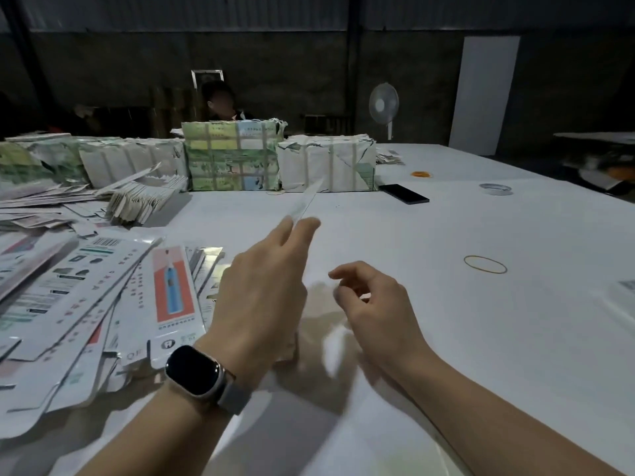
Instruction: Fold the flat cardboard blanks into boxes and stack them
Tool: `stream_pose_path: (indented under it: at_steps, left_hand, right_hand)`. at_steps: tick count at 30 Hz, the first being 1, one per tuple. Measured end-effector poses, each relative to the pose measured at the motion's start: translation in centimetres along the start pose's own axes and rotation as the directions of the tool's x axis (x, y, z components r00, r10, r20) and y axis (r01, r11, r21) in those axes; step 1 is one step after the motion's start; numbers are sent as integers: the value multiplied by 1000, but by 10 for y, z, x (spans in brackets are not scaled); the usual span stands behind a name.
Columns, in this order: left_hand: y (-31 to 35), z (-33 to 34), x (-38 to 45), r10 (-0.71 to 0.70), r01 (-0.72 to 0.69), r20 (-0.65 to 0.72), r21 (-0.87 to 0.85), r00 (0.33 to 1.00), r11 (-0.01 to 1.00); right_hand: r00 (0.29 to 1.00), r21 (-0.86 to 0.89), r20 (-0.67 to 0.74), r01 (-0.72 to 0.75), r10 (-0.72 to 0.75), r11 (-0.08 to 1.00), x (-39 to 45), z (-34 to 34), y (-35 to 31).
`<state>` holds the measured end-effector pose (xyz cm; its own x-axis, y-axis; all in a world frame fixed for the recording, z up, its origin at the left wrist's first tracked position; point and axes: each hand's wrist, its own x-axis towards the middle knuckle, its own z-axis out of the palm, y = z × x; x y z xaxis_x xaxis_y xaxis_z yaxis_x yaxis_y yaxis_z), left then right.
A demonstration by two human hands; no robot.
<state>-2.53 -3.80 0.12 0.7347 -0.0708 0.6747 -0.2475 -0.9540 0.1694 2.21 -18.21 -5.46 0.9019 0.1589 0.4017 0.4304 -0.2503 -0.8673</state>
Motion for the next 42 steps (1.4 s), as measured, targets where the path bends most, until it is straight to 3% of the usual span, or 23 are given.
stream_pose_path:
  at_steps: [5,8,10,12,16,18,22,27,29,34,37,40,42]
  left_hand:
    - [14,-10,3,160,-209,-332,-116,930,971]
    - [18,-8,2,121,-226,-368,-258,922,939]
    - [25,-5,-1,-48,-101,-257,-537,965,837]
    - [29,5,-3,-207,96,-61,-736,976,670]
    - [22,16,-1,-385,375,242,-870,891,321]
    - [21,20,-1,-376,456,359,-865,854,209]
    - [21,26,-4,-347,561,498,-821,794,105]
    - [12,27,-6,-233,646,677,-736,698,-204]
    - [12,29,-5,-253,636,668,-744,700,-205]
    - [15,43,-5,-417,475,410,-878,811,60]
    - [19,47,-6,-376,361,272,-913,886,191]
    - [19,47,-10,-344,336,260,-924,902,181]
    - [21,49,-12,-319,366,314,-923,894,117]
  right_hand:
    - [998,200,-42,-44,53,979,5,0,-8]
    - [999,275,7,-35,34,961,5,-1,-12]
    - [999,364,49,-13,-5,931,3,0,-14]
    - [998,467,66,-20,-12,884,1,-2,-14]
    - [998,478,67,-31,-2,878,3,-3,-12]
    - [996,488,88,-55,14,871,5,-2,-9]
    - [988,431,152,-74,8,899,5,0,-7]
    - [984,351,173,-90,30,932,5,-2,-7]
    - [983,329,180,-88,29,940,5,-3,-8]
    - [984,348,171,-22,-40,937,0,1,-13]
    - [980,403,191,-27,-55,915,-2,2,-18]
    - [983,457,180,-49,-38,888,-4,1,-18]
    - [984,452,172,-42,-41,891,-5,2,-18]
